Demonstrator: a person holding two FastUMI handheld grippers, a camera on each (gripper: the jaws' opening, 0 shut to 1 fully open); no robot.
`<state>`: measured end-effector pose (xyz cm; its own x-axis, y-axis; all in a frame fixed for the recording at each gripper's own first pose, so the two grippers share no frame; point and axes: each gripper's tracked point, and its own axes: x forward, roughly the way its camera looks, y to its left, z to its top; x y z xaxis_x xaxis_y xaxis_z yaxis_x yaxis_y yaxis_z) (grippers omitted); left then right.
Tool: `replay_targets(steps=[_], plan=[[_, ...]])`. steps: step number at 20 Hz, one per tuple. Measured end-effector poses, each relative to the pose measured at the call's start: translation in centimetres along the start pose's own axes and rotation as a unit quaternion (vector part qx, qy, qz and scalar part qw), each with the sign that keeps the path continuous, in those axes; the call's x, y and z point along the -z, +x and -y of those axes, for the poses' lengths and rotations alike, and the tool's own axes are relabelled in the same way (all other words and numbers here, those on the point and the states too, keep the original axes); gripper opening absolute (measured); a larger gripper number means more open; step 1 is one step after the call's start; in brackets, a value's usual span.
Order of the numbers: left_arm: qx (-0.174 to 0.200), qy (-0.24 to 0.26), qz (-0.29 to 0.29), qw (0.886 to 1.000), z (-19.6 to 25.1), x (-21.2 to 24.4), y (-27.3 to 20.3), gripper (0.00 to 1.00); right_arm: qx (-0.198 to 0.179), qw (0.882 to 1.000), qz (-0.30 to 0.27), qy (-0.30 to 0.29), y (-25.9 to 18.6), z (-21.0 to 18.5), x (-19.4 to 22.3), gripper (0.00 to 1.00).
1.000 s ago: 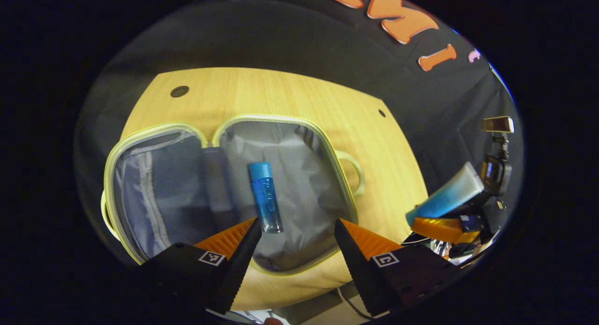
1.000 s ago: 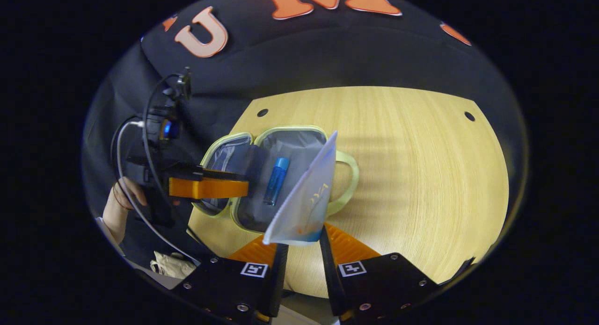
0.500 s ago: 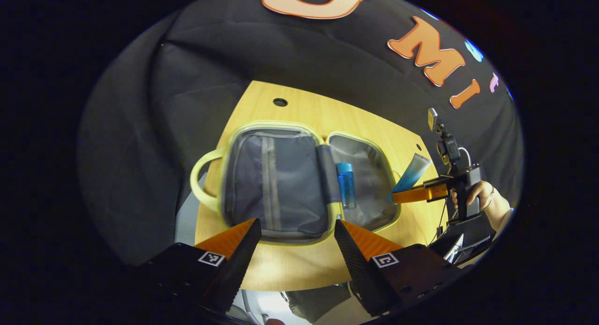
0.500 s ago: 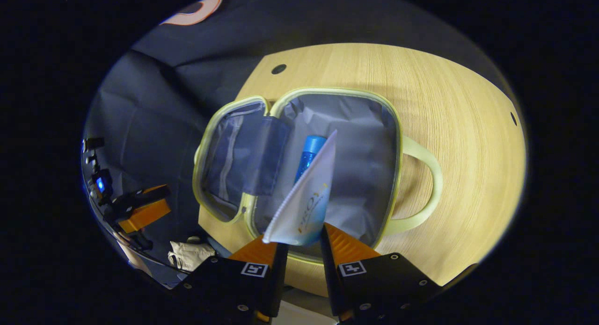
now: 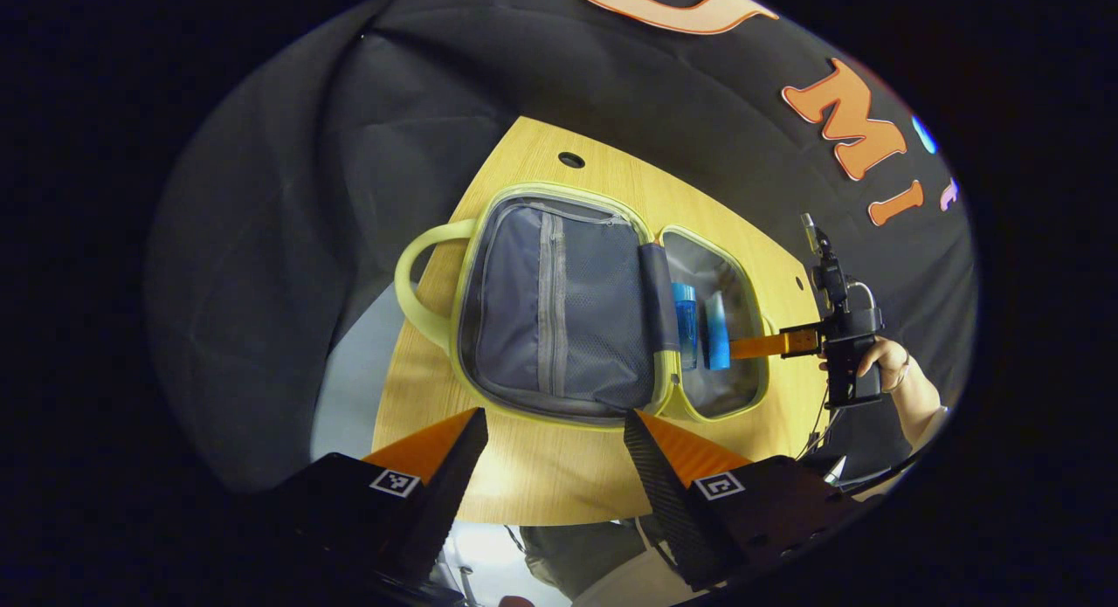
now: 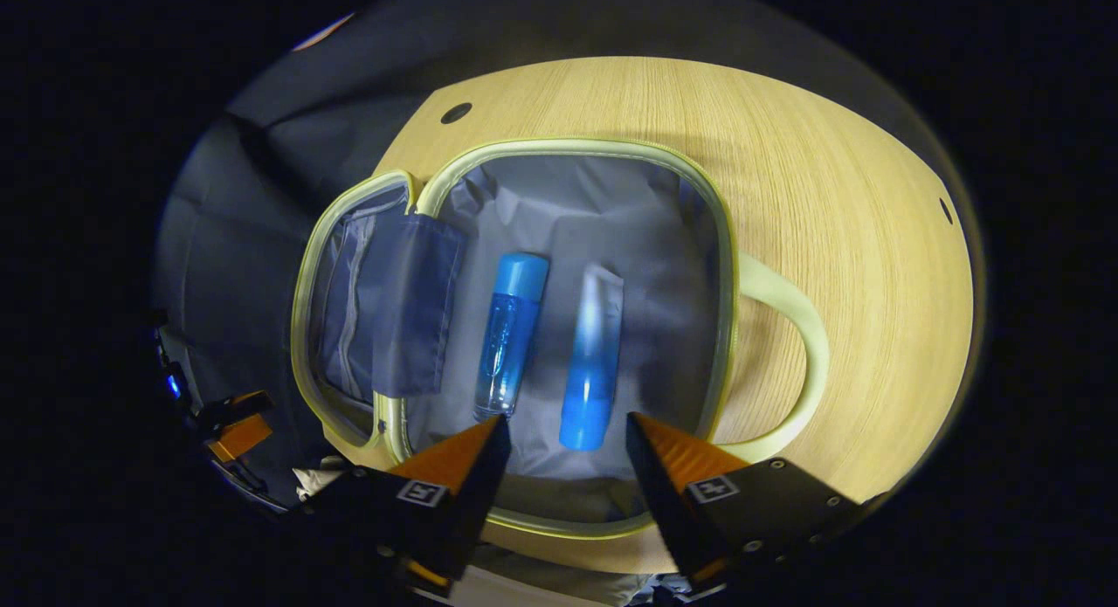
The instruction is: First open the suitcase, pack the skin care products into it, and then close the suitcase.
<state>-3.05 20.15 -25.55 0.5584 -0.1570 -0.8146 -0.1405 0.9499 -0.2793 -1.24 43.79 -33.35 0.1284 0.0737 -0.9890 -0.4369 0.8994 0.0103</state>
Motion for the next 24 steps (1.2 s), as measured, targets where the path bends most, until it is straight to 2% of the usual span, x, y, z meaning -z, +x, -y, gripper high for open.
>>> replay_targets(steps=[1,3,4,8,12,14,15,17,19,20,21,23,24], plan=[[-0.004,0.001,0.001,1.0,0.0,-0.1,-0.1,0.98,0.006,1.0,0.012,-0.014,-0.7,0.3,-0.1,0.96],[-0.013,-0.008,0.009,1.0,-1.0,-0.7,0.6,0.98,0.001,0.998,0.047,-0.048,-2.2,0.0,-0.4,1.0],[-0.015,-0.027,0.012,0.999,-2.2,-0.8,1.3,0.98,0.003,0.996,0.066,-0.065,-2.9,0.1,-0.5,0.96],[0.017,-0.088,0.074,0.993,-6.5,-5.0,4.7,0.98,0.02,0.989,0.096,-0.114,-5.3,0.3,0.9,0.96],[0.044,-0.166,0.129,0.977,-10.9,-8.6,6.9,0.96,0.004,0.991,0.116,-0.071,-7.9,-0.1,0.9,0.96],[0.042,-0.196,0.142,0.969,-14.1,-9.9,8.1,0.98,0.004,0.991,0.122,-0.054,-9.1,0.1,1.1,0.96],[0.059,-0.204,0.141,0.967,-14.5,-10.4,9.0,0.98,0.004,0.991,0.123,-0.044,-9.3,0.4,1.2,0.96],[0.087,-0.201,0.12,0.968,-14.7,-10.3,10.2,0.98,0.025,0.991,0.126,-0.031,-9.7,1.9,1.2,0.96],[0.101,-0.198,0.096,0.97,-14.6,-10.1,12.1,0.95,0.025,0.992,0.127,-0.015,-10.1,2.3,1.6,0.96],[0.119,-0.195,0.089,0.969,-13.7,-10.2,12.6,0.94,0.028,0.992,0.126,-0.011,-10.1,2.6,1.7,0.96],[0.117,-0.193,0.087,0.97,-13.7,-10.4,13.2,0.69,0.029,0.992,0.125,-0.008,-10.0,2.6,1.8,0.96],[0.081,-0.191,0.054,0.977,-14.0,-9.7,13.9,0.2,0.032,0.991,0.129,-0.007,-9.8,3.0,1.9,0.96],[0.08,-0.172,0.053,0.98,-13.5,-10.0,13.5,0.11,0.035,0.991,0.132,-0.009,-9.8,3.2,1.8,0.96]])
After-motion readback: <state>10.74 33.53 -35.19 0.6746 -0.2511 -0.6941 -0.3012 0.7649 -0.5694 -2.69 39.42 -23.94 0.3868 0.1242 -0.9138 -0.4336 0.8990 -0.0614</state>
